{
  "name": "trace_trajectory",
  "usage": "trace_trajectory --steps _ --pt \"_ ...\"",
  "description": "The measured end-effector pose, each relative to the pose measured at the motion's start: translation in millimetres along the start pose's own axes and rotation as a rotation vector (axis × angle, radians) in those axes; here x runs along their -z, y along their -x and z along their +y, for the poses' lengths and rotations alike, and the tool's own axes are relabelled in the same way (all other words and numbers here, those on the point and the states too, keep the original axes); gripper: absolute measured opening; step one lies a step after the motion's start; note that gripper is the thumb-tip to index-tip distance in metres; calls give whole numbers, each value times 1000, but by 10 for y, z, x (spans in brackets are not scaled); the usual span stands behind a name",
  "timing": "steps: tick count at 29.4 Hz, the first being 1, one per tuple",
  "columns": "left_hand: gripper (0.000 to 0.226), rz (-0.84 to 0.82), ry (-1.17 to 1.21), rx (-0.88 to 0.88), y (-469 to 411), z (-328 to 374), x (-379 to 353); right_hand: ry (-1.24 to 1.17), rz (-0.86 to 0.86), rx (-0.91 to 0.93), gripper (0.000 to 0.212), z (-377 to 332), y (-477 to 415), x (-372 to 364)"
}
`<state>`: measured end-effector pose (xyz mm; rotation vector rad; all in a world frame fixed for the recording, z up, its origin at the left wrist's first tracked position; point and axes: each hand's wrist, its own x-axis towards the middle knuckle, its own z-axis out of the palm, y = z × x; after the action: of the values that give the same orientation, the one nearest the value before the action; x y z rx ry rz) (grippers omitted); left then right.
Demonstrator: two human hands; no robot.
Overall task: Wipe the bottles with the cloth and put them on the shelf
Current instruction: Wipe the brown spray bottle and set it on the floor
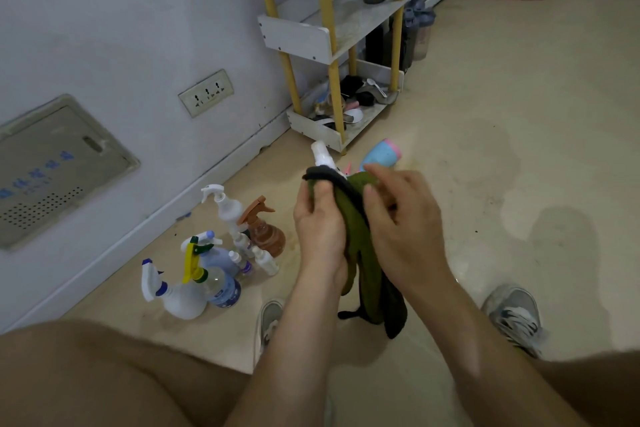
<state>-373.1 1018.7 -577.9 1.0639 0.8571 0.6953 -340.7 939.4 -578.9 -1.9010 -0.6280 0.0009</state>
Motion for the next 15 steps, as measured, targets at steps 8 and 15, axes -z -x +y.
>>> trace_trajectory --steps 8,15 --pt "33 -71 226 119 -10 7 75 -338 -370 -383 5 90 -72 59" --pt "31 -258 293 157 -56 125 89 -551 -566 -535 20 176 -226 217"
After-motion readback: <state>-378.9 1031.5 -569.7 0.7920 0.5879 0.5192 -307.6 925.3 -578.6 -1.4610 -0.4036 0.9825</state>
